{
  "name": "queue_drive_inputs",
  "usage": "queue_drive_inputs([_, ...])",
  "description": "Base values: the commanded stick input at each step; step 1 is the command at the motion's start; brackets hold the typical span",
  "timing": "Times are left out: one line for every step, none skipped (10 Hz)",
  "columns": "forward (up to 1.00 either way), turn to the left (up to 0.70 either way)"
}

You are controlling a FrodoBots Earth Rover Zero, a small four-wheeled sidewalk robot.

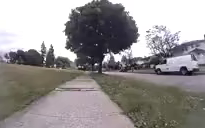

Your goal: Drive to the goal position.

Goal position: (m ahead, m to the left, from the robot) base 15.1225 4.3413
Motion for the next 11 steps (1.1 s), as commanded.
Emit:
queue_drive_inputs([0.7,0.0])
queue_drive_inputs([0.7,0.0])
queue_drive_inputs([0.7,0.0])
queue_drive_inputs([0.7,0.0])
queue_drive_inputs([0.7,0.0])
queue_drive_inputs([0.7,0.0])
queue_drive_inputs([0.7,0.12])
queue_drive_inputs([0.7,0.28])
queue_drive_inputs([0.7,0.35])
queue_drive_inputs([0.7,0.35])
queue_drive_inputs([0.7,0.35])
